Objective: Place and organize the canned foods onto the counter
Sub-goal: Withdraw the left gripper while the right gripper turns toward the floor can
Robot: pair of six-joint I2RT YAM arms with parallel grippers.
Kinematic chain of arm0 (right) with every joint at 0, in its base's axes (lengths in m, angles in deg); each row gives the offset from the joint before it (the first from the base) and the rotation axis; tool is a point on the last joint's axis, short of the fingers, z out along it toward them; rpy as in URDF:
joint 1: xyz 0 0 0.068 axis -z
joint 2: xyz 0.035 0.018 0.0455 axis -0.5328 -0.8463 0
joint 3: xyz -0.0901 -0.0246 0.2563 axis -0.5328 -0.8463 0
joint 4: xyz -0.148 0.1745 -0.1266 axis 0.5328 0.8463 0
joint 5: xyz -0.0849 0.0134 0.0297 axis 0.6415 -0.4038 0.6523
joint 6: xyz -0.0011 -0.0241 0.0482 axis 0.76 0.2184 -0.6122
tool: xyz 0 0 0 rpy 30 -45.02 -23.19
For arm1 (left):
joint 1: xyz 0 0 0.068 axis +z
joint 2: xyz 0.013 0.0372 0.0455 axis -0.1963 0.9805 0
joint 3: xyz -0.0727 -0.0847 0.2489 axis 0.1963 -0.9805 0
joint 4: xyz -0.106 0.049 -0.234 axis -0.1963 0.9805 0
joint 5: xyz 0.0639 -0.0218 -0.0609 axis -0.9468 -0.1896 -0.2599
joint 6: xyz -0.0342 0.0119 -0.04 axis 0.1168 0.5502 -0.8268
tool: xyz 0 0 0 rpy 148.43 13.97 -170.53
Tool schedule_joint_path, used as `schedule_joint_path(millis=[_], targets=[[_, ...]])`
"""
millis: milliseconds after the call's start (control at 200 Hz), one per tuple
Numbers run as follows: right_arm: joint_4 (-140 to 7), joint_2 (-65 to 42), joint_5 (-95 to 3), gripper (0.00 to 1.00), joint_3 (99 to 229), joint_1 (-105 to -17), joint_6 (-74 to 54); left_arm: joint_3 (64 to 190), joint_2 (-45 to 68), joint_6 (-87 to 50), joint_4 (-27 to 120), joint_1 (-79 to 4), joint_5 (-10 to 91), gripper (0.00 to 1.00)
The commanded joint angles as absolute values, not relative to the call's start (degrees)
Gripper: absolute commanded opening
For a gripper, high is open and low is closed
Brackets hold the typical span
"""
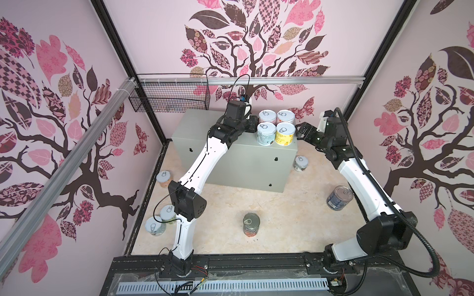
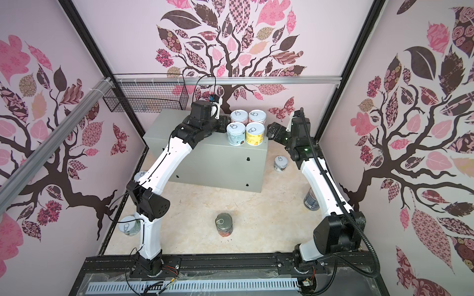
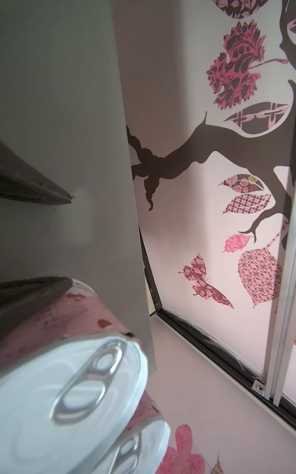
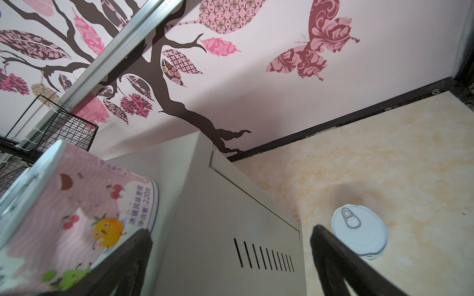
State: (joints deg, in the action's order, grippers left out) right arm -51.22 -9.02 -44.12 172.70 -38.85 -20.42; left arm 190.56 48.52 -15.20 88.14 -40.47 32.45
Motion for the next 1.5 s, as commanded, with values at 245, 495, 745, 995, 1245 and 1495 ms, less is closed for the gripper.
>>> schedule_joint_path(millis=[245,495,745,995,1245,1495], targets=[[-51.53,-9.54,-44.12,1.0,174.8,-38.35,-19.73,193.24,48.47,-14.75,90.19,-40.14,30.6,0.53],[-50.63,-6.62,-42.43,1.0,173.03,-35.53,-21.54,192.67,44.63,-14.54,92.94,-38.15,27.98,0.66],[-50.35,0.89,-39.36,1.0,169.14,-35.28,-23.13,184.22,35.33,-13.8,92.67,-37.77,25.34,0.78],[-48.65,9.4,-37.76,1.0,162.65,-35.22,-24.21,171.75,22.58,-14.31,92.95,-37.76,22.24,0.91],[-45.3,18.16,-38.15,1.0,154.69,-35.32,-23.69,157.81,8.47,-15.27,93.82,-37.76,18.54,0.98],[-41.73,25.96,-39.35,1.0,146.13,-35.32,-21.13,142.65,-3.5,-17.84,97.01,-37.75,10.85,0.98]])
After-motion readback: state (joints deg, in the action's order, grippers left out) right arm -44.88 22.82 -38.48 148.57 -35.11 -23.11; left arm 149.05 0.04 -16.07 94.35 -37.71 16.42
